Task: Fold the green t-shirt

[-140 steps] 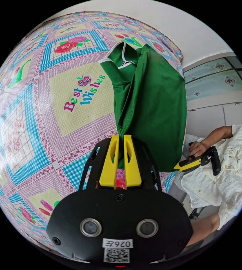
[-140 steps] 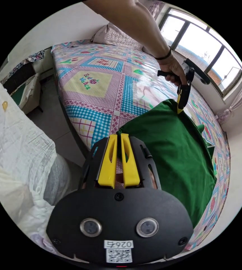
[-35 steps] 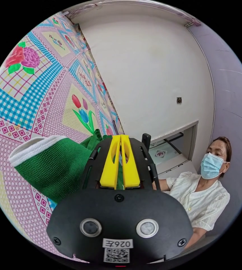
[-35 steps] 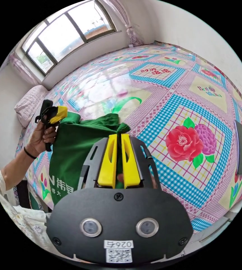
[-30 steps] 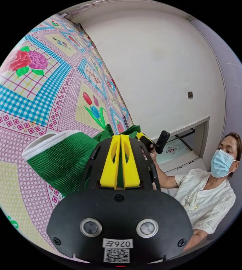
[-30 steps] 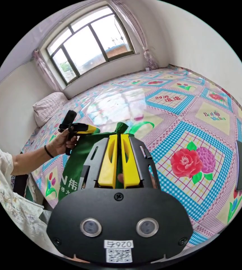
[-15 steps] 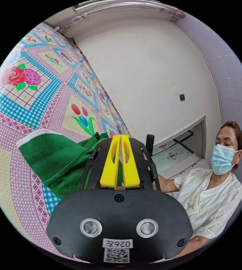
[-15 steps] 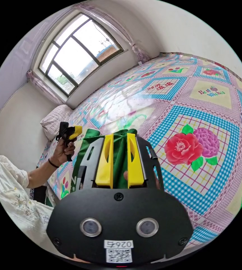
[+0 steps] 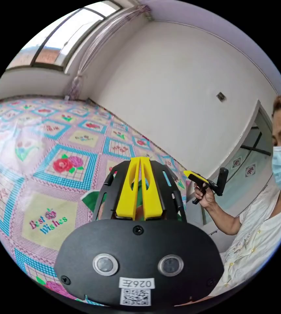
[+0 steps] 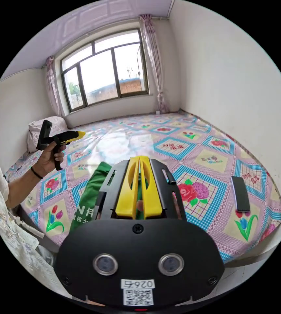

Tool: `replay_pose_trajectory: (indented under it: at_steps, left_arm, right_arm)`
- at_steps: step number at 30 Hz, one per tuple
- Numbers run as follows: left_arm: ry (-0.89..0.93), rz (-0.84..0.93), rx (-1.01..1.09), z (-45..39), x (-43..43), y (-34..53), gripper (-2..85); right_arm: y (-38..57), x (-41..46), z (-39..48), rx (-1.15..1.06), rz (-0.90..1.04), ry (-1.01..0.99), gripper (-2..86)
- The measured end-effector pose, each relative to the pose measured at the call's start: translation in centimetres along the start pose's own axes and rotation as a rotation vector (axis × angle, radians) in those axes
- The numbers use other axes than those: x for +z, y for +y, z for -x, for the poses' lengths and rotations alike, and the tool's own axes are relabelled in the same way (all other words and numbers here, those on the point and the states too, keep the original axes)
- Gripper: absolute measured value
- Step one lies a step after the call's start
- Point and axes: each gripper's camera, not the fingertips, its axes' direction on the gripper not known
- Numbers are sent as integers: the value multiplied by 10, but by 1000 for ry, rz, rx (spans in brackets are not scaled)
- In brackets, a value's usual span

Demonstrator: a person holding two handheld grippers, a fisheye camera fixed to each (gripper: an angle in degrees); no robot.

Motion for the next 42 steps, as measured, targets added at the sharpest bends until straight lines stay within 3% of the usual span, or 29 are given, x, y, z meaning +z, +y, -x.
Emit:
replay_pose_trajectory:
  at_steps: [3, 7, 9, 15, 19, 24, 26, 31, 35, 39, 42]
  left_arm:
    - [-88, -200, 133, -72, -109, -9, -10]
    - [153, -442, 334, -141, -239, -2, -10]
    - [146, -525, 373, -169, -284, 3, -10]
    - [-420, -446, 383, -284, -370, 6, -10]
    - [-564, -460, 340, -330, -405, 23, -10]
    - [-556, -497, 292, -360, -429, 44, -9]
    - [-466, -513, 349, -366, -430, 51, -9]
    - [52, -736, 346, -343, -431, 66, 6]
    - [-75, -701, 311, -331, -395, 57, 72]
    - [-330, -515, 320, -318, -322, 47, 5]
    - [-194, -440, 194, -278, -283, 41, 7]
  right_arm:
    - [10, -86, 25, 10, -161, 11, -9]
    - [17, -175, 50, 43, -379, -58, -10]
    - [13, -203, 51, 84, -415, -126, -10]
    - [10, -251, 52, 140, -535, -111, -10]
    - [-1, -249, 42, 137, -463, -168, -10]
    - [-13, -234, 16, 151, -362, -188, -9]
    - [-18, -224, -1, 164, -327, -210, -9]
    - [-48, -183, -58, 192, -233, -333, 7]
    - [-79, -129, -100, 203, -72, -373, 58]
    - [-95, -44, -143, 233, 177, -418, 74]
    - [-98, 13, -169, 264, 299, -451, 64]
